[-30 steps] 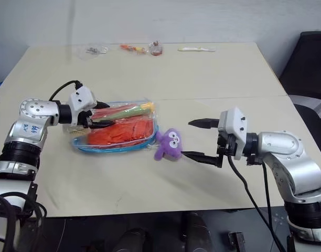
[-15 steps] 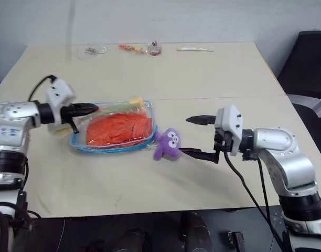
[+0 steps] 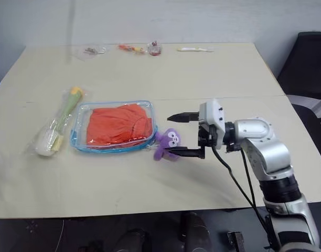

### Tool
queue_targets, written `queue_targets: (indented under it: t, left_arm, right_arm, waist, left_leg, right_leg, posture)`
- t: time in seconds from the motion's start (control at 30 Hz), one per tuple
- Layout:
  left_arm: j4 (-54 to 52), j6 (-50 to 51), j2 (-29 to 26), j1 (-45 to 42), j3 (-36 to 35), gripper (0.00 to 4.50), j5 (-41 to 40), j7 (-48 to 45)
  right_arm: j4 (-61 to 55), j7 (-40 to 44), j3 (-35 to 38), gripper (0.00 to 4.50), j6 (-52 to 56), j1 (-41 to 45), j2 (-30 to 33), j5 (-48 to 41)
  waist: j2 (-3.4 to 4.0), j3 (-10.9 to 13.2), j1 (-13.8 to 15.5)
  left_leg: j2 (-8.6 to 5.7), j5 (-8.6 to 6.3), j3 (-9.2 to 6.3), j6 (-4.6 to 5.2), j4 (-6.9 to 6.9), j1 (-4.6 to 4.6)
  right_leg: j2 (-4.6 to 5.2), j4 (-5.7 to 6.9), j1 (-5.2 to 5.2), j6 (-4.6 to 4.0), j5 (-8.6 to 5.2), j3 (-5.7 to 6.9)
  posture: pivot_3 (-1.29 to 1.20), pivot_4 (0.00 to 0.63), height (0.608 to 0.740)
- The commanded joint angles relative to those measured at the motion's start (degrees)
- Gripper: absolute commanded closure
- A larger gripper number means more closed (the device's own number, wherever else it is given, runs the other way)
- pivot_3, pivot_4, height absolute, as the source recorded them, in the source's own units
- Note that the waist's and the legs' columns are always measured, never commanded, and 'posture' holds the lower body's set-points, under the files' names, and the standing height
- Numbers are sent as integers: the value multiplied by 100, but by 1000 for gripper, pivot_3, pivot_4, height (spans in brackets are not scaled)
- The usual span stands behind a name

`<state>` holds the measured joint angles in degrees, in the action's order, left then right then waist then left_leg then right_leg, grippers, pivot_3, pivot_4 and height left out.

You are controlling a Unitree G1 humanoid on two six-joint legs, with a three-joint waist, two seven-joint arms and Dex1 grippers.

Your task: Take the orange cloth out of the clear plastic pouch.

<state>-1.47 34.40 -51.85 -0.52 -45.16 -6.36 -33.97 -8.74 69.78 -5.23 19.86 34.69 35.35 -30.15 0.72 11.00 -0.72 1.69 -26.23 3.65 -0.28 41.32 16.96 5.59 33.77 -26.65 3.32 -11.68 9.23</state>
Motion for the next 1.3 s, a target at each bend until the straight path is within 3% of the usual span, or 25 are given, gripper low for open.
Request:
queue_targets:
  t: [0.03, 0.07, 0.17, 0.27, 0.43, 0.67, 0.93, 1.03, 1.27, 1.3]
  left_arm:
    - [-535, 134, 63, 134, -350, 4419, -44, 247]
    - [-649, 222, 113, 129, -403, 4419, -147, 260]
    - [-1201, 799, 249, -340, -426, 3841, -889, 149]
    - [-1194, 1115, 66, -925, 175, 2868, -1121, 160]
    - [-193, 2117, 14, -2402, 1523, 1257, -1090, 569]
    - [2214, 1605, 254, -3989, 3073, 1257, -442, 793]
    - [4154, 1168, 551, -5023, 3591, 1257, -130, 847]
    - [4342, 1087, 546, -5096, 3602, 1888, -101, 840]
    - [3717, 1465, 116, -4806, 3318, 4071, -62, 997]
    - [3544, 1600, 18, -4713, 3240, 4088, -76, 1042]
  right_arm:
    - [113, 194, -40, 0, -199, 242, -63, 48]
    - [183, 223, -57, 0, -219, 302, -85, 68]
    - [458, 308, -90, 0, -267, 517, -170, 121]
    - [543, 369, -103, 0, -312, 550, -230, 170]
    - [373, 326, -69, 0, -255, 486, -273, 142]
    - [-149, 61, 171, 0, -5, 221, -120, 6]
    - [-813, -383, 384, 0, 343, -193, 35, -116]
    - [-899, -500, 431, 0, 415, -240, 82, -154]
    - [-817, -542, 339, 0, 381, -175, 29, -112]
    - [-813, -543, 322, 0, 375, -164, 14, -110]
  waist:
    - [-1, -1, 57]
    - [-2, -1, 71]
    - [-8, -5, 90]
    - [-11, -7, 84]
    - [-10, -7, 45]
    - [-12, -7, -71]
    - [-16, -9, -103]
    - [-16, -9, -108]
    - [-17, -10, -97]
    - [-18, -10, -110]
  left_leg:
    - [0, 0, -1, 0, 1, -1]
    - [0, 0, -1, 0, 1, -1]
    - [-1, 0, -1, -1, 2, -1]
    - [-2, 0, -6, -1, 6, -4]
    - [-7, 0, 6, -1, 0, -3]
    - [-7, 1, 17, -3, -9, -39]
    - [-10, 1, 20, -2, -11, -44]
    - [-10, 1, 25, -2, -12, -46]
    - [-10, 1, 25, -2, -10, -46]
    - [-10, 1, 25, -2, -10, -46]
  right_leg:
    - [1, 0, 0, 0, 0, 1]
    - [1, 1, 0, 0, 0, 1]
    - [5, 2, 0, 0, 0, 1]
    - [7, 3, 0, 0, 0, 4]
    - [3, 9, 2, 0, 0, -2]
    - [-7, 9, 4, -1, 0, -3]
    - [-6, 11, 4, -1, 0, -4]
    - [-7, 12, 4, -1, 0, -4]
    - [-4, 12, 4, -1, 0, -6]
    - [-4, 12, 4, -1, 0, -6]
  posture:
    - [0, 150, 740]
    - [0, 150, 740]
    - [0, 150, 740]
    - [0, 150, 740]
    - [0, 150, 740]
    - [0, 150, 740]
    - [0, 150, 740]
    - [0, 150, 740]
    - [0, 150, 740]
    - [0, 150, 740]
